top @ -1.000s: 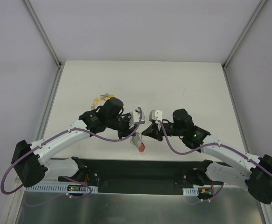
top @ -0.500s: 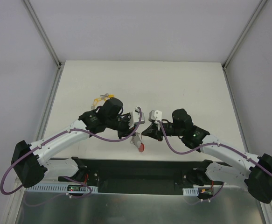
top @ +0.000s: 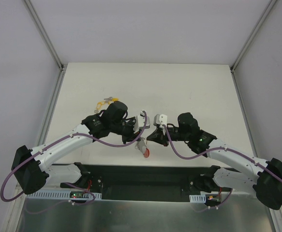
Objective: Put the keys on the keyring
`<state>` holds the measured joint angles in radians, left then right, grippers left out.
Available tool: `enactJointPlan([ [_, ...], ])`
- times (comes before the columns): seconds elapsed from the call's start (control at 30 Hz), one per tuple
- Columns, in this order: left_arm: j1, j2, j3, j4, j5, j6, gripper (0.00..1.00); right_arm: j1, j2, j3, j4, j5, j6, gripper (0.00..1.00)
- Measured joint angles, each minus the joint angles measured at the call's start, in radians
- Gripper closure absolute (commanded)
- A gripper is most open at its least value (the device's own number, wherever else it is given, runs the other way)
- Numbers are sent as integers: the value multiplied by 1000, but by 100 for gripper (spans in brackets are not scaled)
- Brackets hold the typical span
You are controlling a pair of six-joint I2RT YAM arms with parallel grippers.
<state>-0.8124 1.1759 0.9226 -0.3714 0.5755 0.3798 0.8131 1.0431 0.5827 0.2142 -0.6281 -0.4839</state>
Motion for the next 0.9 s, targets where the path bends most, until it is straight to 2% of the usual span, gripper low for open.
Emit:
enactJointPlan([
  [0.9,0,0,0,0,0,0,100,0,-21,-8,13,-1,-3,99],
])
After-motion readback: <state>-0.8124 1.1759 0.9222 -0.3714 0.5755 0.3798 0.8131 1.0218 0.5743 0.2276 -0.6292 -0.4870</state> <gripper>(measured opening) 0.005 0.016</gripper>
